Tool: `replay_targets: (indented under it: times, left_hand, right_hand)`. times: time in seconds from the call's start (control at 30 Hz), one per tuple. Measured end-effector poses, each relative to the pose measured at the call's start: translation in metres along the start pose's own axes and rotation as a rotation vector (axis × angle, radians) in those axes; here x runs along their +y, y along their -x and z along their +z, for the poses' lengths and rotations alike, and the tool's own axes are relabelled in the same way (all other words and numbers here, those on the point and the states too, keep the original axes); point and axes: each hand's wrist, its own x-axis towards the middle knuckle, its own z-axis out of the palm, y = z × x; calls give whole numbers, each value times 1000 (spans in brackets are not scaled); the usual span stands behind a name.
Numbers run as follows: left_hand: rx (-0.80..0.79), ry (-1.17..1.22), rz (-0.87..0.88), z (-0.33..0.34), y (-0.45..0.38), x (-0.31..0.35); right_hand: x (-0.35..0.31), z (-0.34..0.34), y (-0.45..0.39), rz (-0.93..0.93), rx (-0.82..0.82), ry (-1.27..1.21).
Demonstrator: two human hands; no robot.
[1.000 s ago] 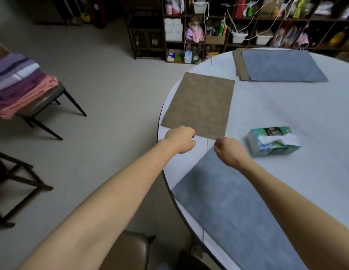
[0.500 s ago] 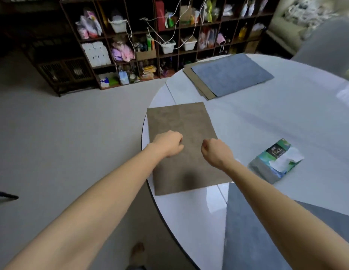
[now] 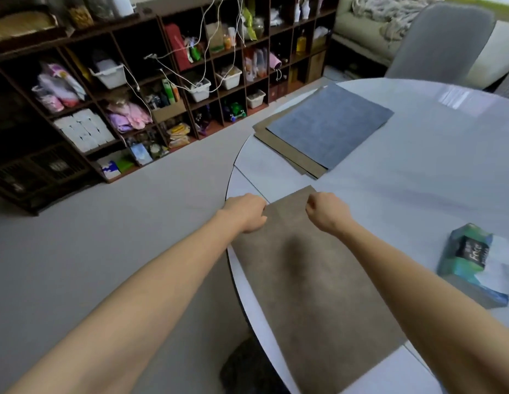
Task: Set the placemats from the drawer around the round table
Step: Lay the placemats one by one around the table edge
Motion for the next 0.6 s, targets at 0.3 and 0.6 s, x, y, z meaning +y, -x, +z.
replay_targets:
  times: [0.3,0.6]
  left_hand:
    - [-69,-113,25,-40,-159,-70]
    - [-83,-102,306,-43,-313,-84]
  right_hand:
    - [-29,-4,-136,112,23,-37]
    - [-26,15,-219,327,53,-36]
